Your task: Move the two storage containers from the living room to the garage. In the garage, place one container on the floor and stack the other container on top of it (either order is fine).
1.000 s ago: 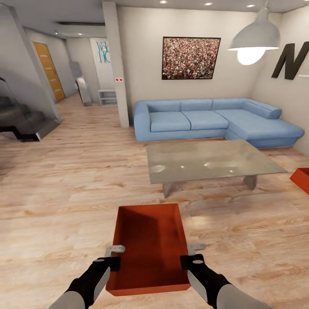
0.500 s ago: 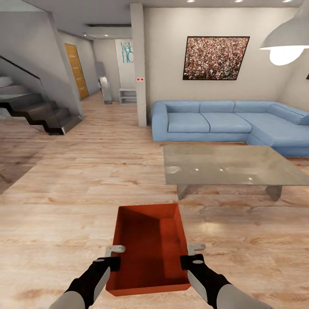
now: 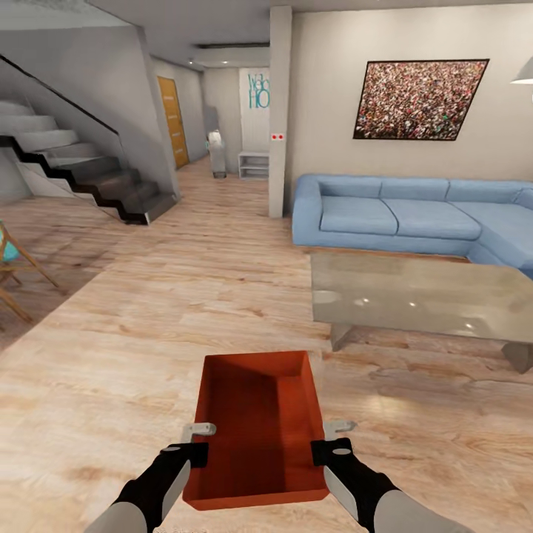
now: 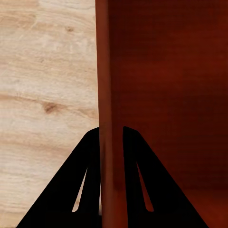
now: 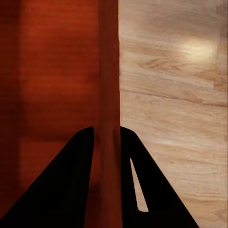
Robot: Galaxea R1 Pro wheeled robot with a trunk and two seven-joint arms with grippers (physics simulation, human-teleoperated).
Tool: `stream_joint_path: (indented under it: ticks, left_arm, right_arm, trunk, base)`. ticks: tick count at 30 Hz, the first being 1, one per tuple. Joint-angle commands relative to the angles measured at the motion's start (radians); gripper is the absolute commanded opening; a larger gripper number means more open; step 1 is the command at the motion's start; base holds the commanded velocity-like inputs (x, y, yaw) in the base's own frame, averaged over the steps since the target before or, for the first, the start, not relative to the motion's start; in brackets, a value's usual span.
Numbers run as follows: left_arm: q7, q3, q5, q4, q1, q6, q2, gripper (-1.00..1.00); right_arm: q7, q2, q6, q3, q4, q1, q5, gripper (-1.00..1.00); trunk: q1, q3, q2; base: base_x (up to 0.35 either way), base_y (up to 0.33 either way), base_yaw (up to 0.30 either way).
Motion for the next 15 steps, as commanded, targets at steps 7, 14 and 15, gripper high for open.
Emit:
stream_joint_path:
  ticks: [7, 14, 15]
  left_arm:
    - [0.011, 0.003, -0.022, -0.004, -0.001, 0.008, 0.001, -1.00]
    - [0.011, 0.003, -0.022, -0.004, -0.001, 0.008, 0.001, -1.00]
    - [0.011, 0.003, -0.022, -0.004, -0.001, 0.008, 0.001, -1.00]
  right_arm:
    - [-0.021, -0.002, 0.007, 0.008, 0.018, -0.001, -0.002, -1.00]
    - [-0.021, -0.002, 0.007, 0.008, 0.017, -0.001, -0.002, -1.00]
    - [-0.021, -0.002, 0.007, 0.008, 0.017, -0.001, -0.002, -1.00]
  trunk:
    - [0.000, -0.001, -0.001]
    - [0.000, -0.001, -0.001]
    - [0.000, -0.001, -0.001]
  base:
    - [0.000, 0.000, 0.279]
    - [0.000, 0.000, 0.279]
    - [0.000, 0.000, 0.279]
